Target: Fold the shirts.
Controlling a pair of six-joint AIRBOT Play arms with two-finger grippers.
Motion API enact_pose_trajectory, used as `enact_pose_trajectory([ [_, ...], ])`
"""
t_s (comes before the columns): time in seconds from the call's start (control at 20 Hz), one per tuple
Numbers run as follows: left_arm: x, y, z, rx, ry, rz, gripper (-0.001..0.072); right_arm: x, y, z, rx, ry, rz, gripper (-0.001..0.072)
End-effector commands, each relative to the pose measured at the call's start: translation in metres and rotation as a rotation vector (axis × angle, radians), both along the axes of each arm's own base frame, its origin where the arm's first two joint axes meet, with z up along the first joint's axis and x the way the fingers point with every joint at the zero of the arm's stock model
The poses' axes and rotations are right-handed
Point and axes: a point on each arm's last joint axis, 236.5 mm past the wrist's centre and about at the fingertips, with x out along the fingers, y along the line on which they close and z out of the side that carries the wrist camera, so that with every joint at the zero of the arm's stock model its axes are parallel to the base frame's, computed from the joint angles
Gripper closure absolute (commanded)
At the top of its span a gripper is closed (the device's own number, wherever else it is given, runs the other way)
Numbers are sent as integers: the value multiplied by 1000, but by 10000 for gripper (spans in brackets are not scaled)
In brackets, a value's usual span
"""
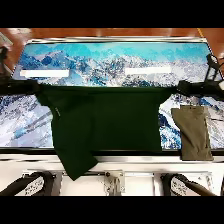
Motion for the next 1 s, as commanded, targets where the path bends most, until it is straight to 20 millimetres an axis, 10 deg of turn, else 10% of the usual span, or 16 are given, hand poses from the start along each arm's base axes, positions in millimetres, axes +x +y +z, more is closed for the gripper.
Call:
enact_pose_trajectory([
  [0.0, 73, -10, -35, -34, -134, 78, 661, 65, 8, -16, -58, -201, -15, 649],
  [0.25, 114, -20, -73, -11, -195, 122, 661, 107, 28, -37, -157, -322, -48, 649],
  [0.5, 125, -14, -110, -42, -154, 189, 660, 109, 32, -81, -106, -239, -84, 649],
  [0.75, 83, -30, -154, -55, 100, 81, 661, 86, 53, -99, -32, -109, -21, 649],
  [0.95, 12, -28, -179, -28, 428, -60, 661, 37, 61, -119, 61, 123, 51, 649],
])
